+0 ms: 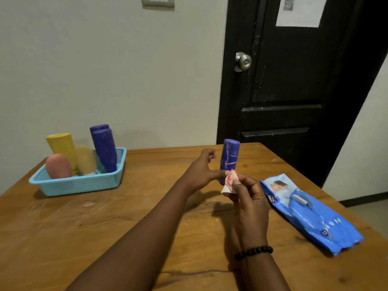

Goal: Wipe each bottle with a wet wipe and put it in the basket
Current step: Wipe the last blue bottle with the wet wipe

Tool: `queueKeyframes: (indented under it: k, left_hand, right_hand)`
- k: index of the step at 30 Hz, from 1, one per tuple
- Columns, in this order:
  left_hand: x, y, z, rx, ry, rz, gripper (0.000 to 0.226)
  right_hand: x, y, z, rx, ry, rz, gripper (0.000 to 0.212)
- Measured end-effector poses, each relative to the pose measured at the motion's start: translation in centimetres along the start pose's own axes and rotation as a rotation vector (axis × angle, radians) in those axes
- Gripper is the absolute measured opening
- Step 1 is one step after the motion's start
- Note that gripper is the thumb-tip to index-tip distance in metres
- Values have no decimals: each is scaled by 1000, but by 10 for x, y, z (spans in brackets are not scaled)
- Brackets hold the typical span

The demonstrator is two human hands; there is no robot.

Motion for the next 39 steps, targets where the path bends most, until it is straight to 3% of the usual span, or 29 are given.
queueKeyframes:
  k: [4, 10, 17, 24, 27, 34, 39]
  left_hand:
    - [-21, 18, -9, 39, -48, -70, 83]
    - [-21, 23, -9, 174, -26, 41, 35]
    - [56, -34, 1, 505, -137, 239, 38]
    - [149, -84, -25, 663, -217, 361, 30]
    - [157, -93, -37, 663, -212, 358, 27]
    - [153, -101, -44, 633, -178, 324, 29]
    - [146, -103, -47, 651, -185, 315, 35]
  right_hand:
    - [-8, -2, 4, -91, 22, 35, 11]
    - [-19, -10, 7, -143, 20, 89, 15]
    - [-12, -4, -3, -60, 4, 17, 9]
    - [30, 26, -16, 237, -233, -270, 18]
    - [48, 46, -17, 331, -345, -331, 23]
    - [62, 109, -55, 588, -844, -421, 21]
    - [53, 133, -51, 747, -914, -461, 18]
Point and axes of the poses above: each hand's wrist, its own x-axis away from the middle knuckle, its own y-axis out of the palm, z = x × y, the point moved 5 cm from there along -x, towards the middle knuckle, and after that the axes turned 7 degrees about z, right-handed, at the moved point
